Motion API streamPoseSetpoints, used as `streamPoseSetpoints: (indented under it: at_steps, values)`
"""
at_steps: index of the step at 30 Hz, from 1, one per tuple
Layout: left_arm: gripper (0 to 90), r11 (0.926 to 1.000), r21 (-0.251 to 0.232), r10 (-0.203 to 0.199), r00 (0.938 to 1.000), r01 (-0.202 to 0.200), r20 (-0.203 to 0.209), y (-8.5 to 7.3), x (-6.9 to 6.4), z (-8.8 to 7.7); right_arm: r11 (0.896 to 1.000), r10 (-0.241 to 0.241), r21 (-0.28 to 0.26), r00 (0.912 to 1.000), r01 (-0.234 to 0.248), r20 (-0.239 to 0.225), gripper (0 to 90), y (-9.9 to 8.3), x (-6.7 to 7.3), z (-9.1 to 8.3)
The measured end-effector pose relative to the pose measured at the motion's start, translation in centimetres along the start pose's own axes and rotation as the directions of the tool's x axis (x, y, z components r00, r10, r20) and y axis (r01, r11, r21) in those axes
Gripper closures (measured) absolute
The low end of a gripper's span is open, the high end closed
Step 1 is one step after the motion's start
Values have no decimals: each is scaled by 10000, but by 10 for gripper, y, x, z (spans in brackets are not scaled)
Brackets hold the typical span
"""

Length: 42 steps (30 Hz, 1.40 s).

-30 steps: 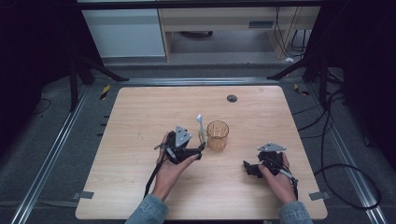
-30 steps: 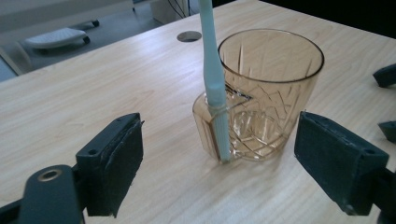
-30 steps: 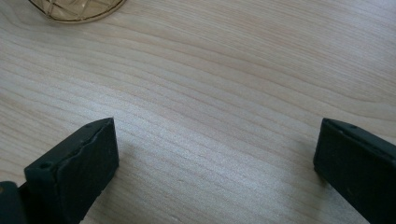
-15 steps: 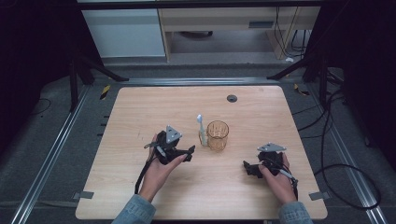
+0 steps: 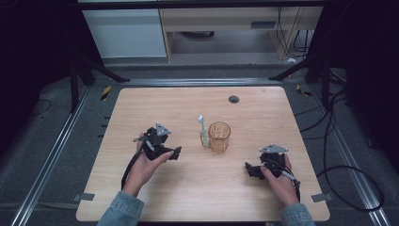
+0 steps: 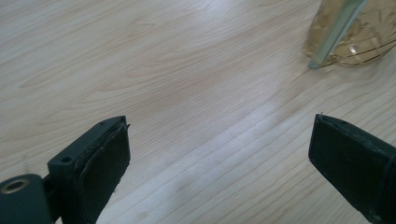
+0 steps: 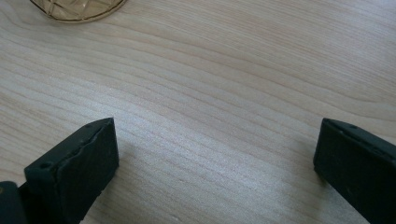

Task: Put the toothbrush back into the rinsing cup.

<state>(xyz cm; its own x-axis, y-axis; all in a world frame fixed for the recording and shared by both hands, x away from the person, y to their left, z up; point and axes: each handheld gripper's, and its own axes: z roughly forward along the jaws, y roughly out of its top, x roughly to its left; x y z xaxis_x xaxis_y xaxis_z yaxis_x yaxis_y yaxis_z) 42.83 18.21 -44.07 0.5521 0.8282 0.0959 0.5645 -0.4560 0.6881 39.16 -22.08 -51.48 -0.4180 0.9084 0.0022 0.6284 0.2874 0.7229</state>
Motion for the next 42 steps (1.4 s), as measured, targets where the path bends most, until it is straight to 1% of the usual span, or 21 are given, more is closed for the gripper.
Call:
streamPoseSetpoints:
  at_steps: [2,3,7,9,10,18,20,24,26,27,29,31,36,38,40,42]
  values:
    - [51,9999,119,-43,10000,43,-35,-4,7,-1,10000,-6,-1,10000,6,0,3,0,0,0]
    - [51,9997,203,-149,9998,151,-91,-8,13,-2,10000,-10,-8,10000,10,-9,4,0,0,0]
    - [58,9980,412,-464,9982,479,-374,-18,29,-3,10000,-2,-2,10000,2,-3,4,0,0,0]
    - [59,9970,528,-543,9969,572,-562,-23,36,-3,10000,-9,-4,10000,9,-3,4,0,0,0]
    - [60,9965,586,-560,9967,594,-581,-24,38,-2,10000,-13,-8,10000,13,-12,4,0,0,0]
    - [64,9879,962,-1135,9899,1215,-845,-45,65,4,10000,-10,-7,10000,10,-13,4,0,0,0]
    - [67,9858,1042,-1213,9877,1315,-991,-50,70,6,10000,-11,-6,10000,11,-12,4,0,0,0]
    - [76,9801,1062,-1548,9808,1676,-1190,-60,82,8,10000,-11,-7,10000,11,-11,4,0,0,0]
    - [82,9781,961,-1713,9761,1847,-1335,-64,88,8,10000,-2,-2,10000,2,-6,4,0,0,0]
    - [84,9761,869,-1858,9723,1992,-1420,-66,91,8,10000,1,-1,10000,-1,-6,4,0,0,0]
    - [92,9715,810,-2093,9666,2228,-1478,-69,97,8,10000,-11,-8,10000,11,-12,3,0,0,0]
    - [95,9696,870,-2134,9646,2285,-1551,-72,100,10,10000,-11,-9,10000,11,-13,4,0,0,0]
    - [92,9660,755,-2321,9581,2473,-1678,-77,107,12,10000,-4,-2,10000,4,-7,4,0,0,0]
    - [89,9641,806,-2372,9572,2529,-1659,-79,109,15,10000,-13,-9,10000,13,-12,4,0,0,0]
    - [76,9611,633,-2569,9544,2688,-1520,-82,112,17,10000,-3,-1,10000,3,-6,4,0,0,0]
    - [79,9608,577,-2595,9526,2713,-1587,-82,113,17,10000,-4,-1,10000,4,-6,4,0,0,0]
